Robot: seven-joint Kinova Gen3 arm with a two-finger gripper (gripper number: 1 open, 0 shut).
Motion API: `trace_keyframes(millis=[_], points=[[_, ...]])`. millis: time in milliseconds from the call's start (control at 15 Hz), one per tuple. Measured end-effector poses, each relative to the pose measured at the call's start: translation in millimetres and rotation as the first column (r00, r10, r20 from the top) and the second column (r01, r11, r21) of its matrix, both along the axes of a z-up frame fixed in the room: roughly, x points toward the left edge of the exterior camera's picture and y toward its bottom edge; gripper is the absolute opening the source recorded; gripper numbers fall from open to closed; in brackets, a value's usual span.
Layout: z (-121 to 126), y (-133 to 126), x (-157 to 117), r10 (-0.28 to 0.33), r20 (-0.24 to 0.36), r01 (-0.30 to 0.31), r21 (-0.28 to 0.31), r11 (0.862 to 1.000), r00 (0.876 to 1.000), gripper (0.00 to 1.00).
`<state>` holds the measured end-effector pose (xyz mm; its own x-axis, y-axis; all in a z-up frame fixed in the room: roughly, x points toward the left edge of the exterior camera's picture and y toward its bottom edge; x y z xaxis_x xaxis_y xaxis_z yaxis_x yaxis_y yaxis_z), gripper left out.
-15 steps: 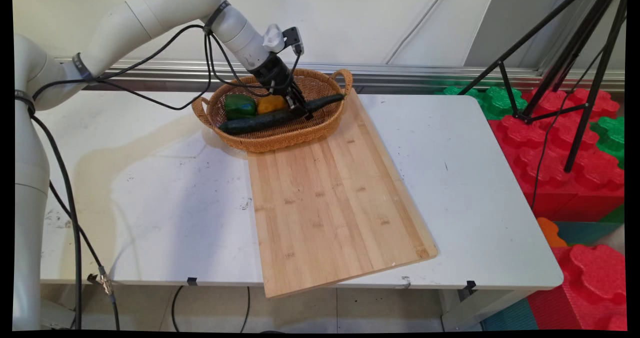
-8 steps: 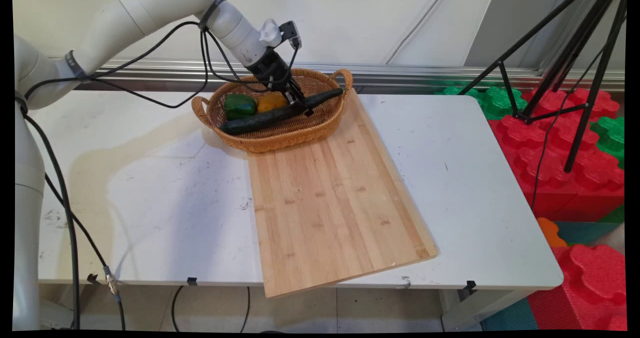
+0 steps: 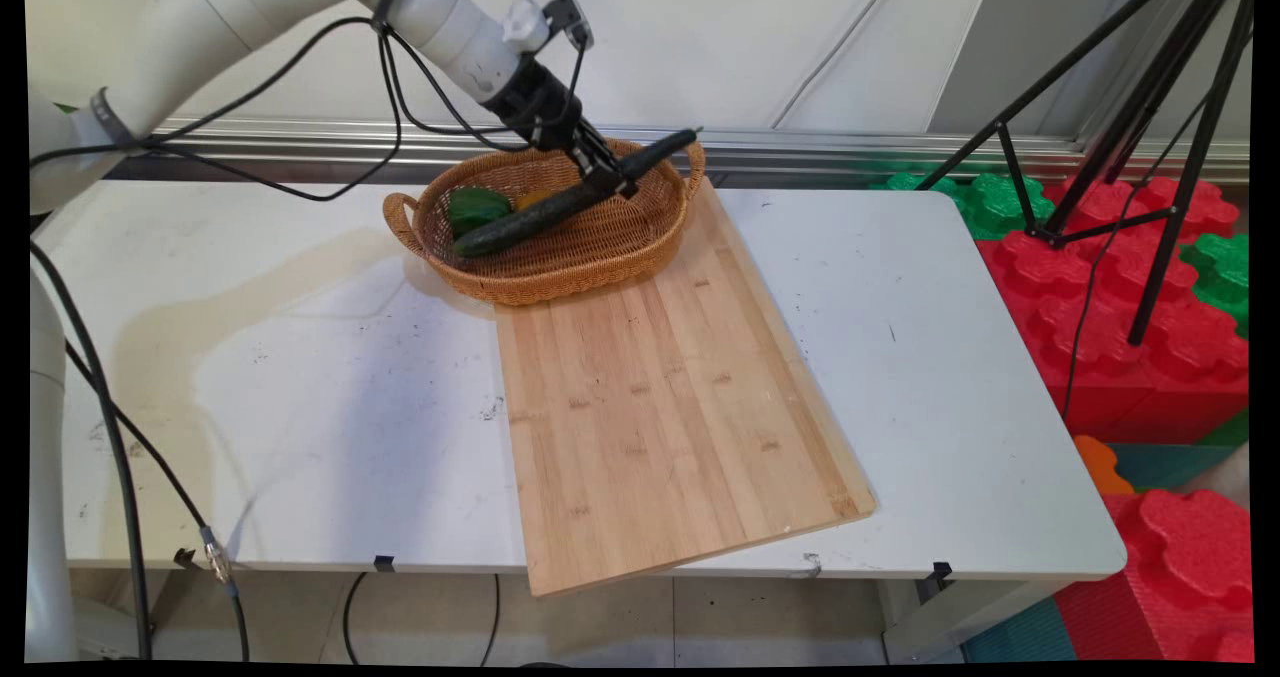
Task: Place the picked object on the cutting board
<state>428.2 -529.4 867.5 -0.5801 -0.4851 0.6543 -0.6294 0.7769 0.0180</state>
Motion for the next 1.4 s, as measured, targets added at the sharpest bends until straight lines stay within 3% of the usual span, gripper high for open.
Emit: trace_keyframes(millis=[933,1400], points=[[78,73,17,0.051,-0.13,-0.058,-0.049,0.997,0.99,0.0],[107,124,10,0.035,-0.18,-0.038,-0.011,0.999,0.983,0.0]])
